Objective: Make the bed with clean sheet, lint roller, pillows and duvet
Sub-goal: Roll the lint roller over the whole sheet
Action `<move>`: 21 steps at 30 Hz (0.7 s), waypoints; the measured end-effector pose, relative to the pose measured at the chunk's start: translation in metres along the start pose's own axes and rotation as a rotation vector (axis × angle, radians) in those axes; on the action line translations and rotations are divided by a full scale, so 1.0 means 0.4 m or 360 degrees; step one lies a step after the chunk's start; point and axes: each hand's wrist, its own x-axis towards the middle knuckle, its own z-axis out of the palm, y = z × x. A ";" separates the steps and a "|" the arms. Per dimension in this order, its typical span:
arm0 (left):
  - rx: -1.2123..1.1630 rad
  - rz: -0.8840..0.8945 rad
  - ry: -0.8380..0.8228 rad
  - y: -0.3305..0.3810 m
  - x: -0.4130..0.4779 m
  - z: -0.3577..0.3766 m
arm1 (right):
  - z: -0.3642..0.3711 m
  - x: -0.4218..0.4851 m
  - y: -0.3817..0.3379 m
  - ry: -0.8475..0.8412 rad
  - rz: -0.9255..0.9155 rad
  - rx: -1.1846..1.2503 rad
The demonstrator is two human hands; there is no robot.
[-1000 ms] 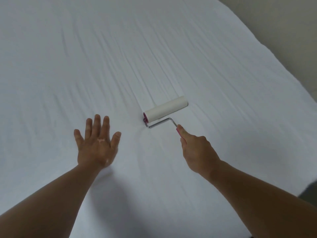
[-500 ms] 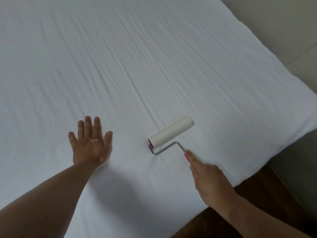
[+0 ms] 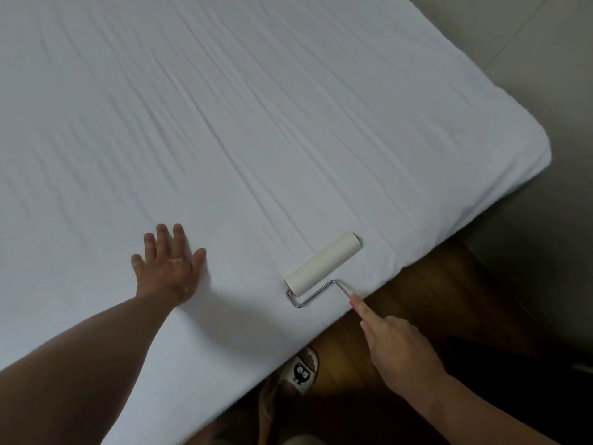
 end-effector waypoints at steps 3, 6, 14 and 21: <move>0.0012 0.0031 -0.0035 0.014 -0.023 0.001 | -0.001 -0.051 0.030 -0.0030 0.0056 0.0008; -0.0011 0.0065 -0.0014 0.020 -0.039 0.002 | -0.002 -0.100 0.059 -0.0080 0.0094 -0.0048; -0.0242 0.0178 0.0425 -0.018 0.001 -0.047 | -0.032 -0.167 0.089 -0.0159 0.0201 -0.0164; -0.0178 0.0116 0.0532 -0.229 0.212 -0.106 | -0.094 0.048 -0.220 0.0202 -0.0174 0.0053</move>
